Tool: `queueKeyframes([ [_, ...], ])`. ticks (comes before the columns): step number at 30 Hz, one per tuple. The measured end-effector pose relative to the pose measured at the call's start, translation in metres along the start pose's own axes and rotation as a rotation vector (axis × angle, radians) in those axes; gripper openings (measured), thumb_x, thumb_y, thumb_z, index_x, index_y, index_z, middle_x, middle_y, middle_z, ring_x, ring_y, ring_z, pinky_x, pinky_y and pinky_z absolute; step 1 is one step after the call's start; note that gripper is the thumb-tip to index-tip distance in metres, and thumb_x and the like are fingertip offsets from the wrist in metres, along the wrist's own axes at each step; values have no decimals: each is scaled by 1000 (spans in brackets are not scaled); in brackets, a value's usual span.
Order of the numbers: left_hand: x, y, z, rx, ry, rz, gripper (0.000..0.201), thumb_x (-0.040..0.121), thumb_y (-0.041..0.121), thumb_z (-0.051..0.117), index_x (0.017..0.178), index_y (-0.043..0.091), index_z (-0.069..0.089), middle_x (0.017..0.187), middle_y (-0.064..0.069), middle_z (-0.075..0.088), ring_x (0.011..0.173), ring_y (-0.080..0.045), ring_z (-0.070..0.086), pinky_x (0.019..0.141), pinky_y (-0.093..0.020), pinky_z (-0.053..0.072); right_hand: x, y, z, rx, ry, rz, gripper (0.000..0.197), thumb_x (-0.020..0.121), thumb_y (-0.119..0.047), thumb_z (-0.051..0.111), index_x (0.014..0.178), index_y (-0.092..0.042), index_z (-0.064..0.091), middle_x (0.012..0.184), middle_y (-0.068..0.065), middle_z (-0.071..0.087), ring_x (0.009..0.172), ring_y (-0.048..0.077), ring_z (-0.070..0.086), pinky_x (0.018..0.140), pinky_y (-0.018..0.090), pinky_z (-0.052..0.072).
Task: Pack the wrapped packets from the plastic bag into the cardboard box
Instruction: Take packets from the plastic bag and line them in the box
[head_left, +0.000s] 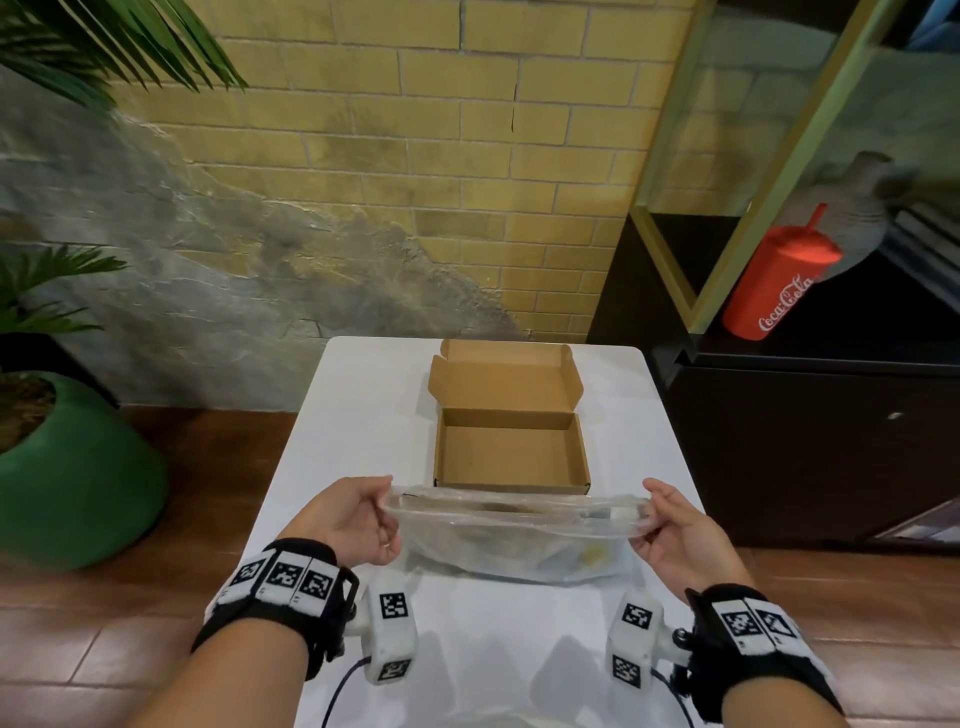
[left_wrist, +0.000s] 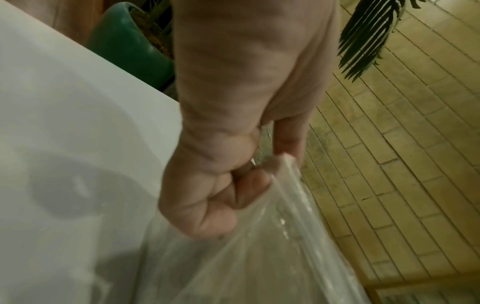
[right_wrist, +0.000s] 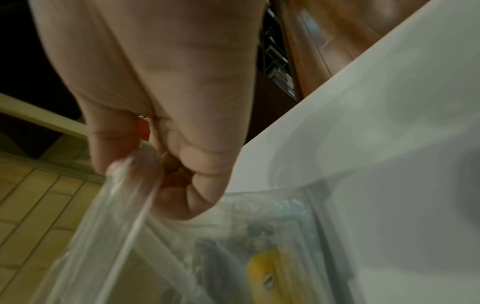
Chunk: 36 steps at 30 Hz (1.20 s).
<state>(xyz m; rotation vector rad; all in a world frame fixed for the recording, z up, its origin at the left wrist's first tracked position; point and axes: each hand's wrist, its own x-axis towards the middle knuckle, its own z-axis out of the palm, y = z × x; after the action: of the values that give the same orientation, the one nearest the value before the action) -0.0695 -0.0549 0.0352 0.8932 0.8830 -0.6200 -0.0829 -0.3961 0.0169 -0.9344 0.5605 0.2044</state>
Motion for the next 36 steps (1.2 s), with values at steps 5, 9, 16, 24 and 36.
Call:
queueKeyframes([
  [5,-2,-4,5,270,120,115,12,85,1,60,89,13,58,66,-1,42,58,-11,36,62,-25,37,2,2,2,-429,69,-24,17,88,5,52,89,-11,55,78,9,54,69,17,48,66,26,41],
  [9,-1,-8,10,400,188,274,11,85,0,62,81,10,59,69,-3,47,62,-10,41,59,-19,36,4,3,0,-721,246,-58,16,81,4,61,73,-9,56,74,9,55,67,18,50,59,24,42],
  [16,0,-10,3,475,283,524,12,78,4,72,83,8,62,77,-9,60,67,-16,54,62,-22,48,-4,2,7,-695,284,-166,13,86,-1,61,74,-5,64,71,6,57,66,13,51,65,21,47],
  [24,-3,-14,6,359,166,415,10,93,10,55,85,9,62,74,-3,58,63,-10,50,58,-20,43,-10,0,11,-200,66,70,19,96,1,41,97,-7,59,78,9,58,65,12,50,51,17,51],
  [36,1,0,2,-92,34,115,16,91,19,55,78,11,51,64,0,44,61,-12,44,71,-31,42,-6,5,2,142,-13,142,22,95,-4,42,76,-14,43,51,-1,44,42,8,41,48,22,46],
])
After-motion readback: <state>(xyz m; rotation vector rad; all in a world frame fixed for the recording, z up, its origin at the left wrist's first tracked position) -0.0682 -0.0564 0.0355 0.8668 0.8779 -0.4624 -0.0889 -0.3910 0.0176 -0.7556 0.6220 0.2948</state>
